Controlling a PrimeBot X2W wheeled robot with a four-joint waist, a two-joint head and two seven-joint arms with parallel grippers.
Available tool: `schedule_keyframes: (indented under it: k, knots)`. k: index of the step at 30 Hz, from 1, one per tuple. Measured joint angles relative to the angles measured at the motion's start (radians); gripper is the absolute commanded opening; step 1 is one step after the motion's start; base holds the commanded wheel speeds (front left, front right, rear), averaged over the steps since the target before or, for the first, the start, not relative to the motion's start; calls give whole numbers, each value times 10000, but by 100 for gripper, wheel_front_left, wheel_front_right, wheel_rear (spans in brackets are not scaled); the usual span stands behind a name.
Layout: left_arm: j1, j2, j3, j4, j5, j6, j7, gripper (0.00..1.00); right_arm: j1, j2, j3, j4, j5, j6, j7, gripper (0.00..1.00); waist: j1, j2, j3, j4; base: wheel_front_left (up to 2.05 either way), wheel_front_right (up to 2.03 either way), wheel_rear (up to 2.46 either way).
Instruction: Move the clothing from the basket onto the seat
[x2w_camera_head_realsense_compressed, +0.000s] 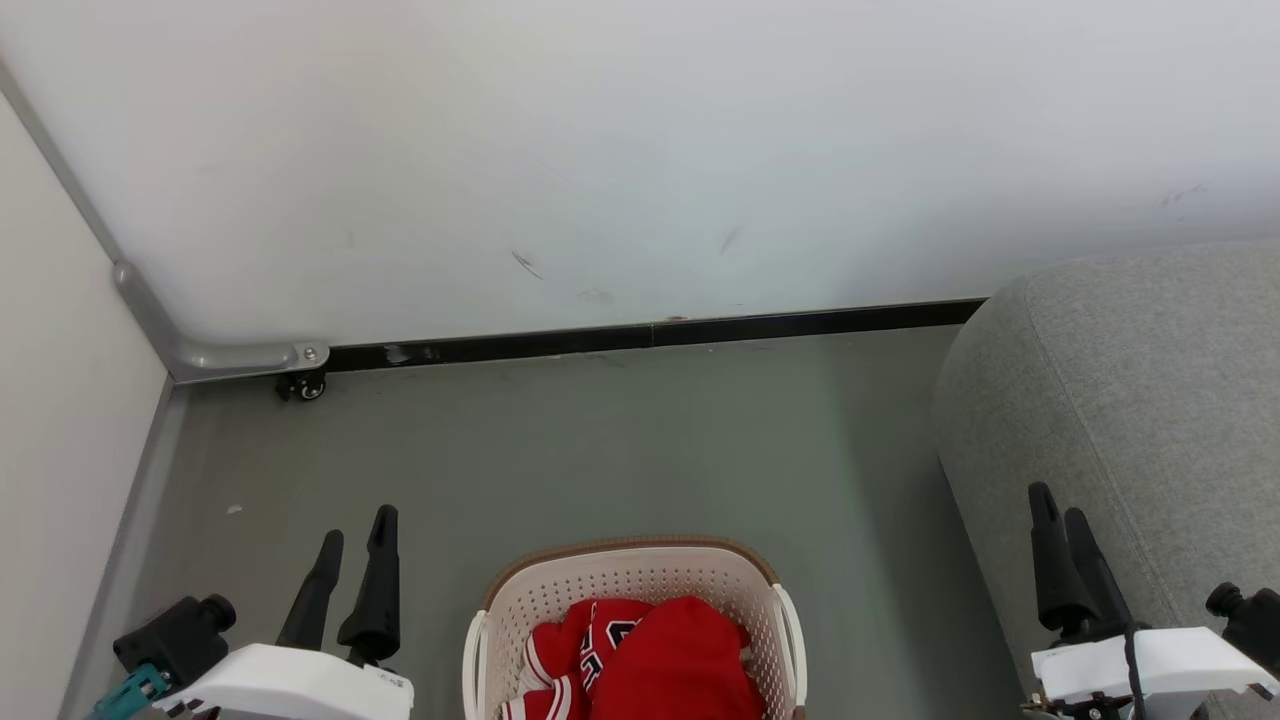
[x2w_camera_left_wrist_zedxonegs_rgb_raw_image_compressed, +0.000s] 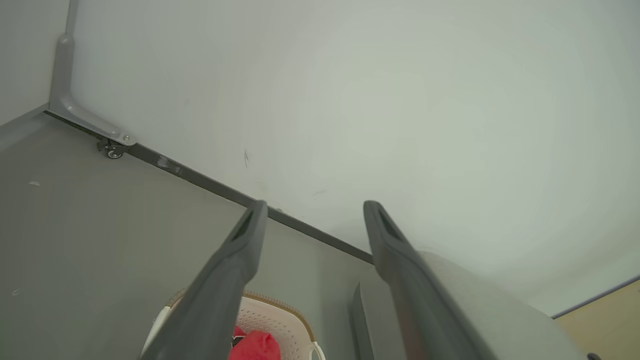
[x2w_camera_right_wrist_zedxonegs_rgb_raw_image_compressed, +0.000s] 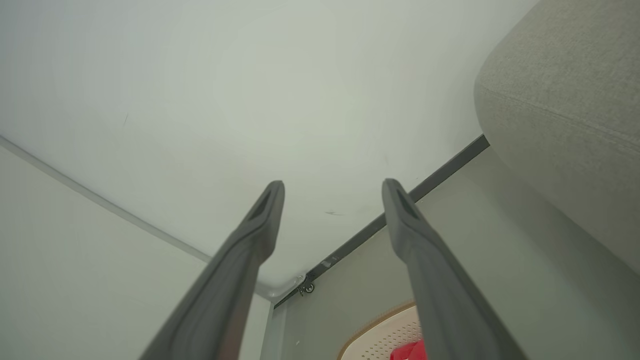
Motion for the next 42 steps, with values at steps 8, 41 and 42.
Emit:
schedule_keyframes:
  k: [8, 41, 42]
  knots:
    - [2, 119, -299, -144, 1521, 385, -230, 100, 4, 35, -88, 19, -1379, 0, -163, 100, -60, 0, 15, 15, 0, 0, 0]
    - [82, 236, -1275, -261, 6989, 1693, -1304, 100, 4, 242, -349, 58, -7018, 2, -840, 100, -112, 0, 5, -12, 0, 0, 0]
    - [83, 238, -1294, -244, 7129, 1732, -1333, 100, 4, 244, -351, 61, -7193, 2, -878, 100, -111, 0, 2, -14, 0, 0, 0]
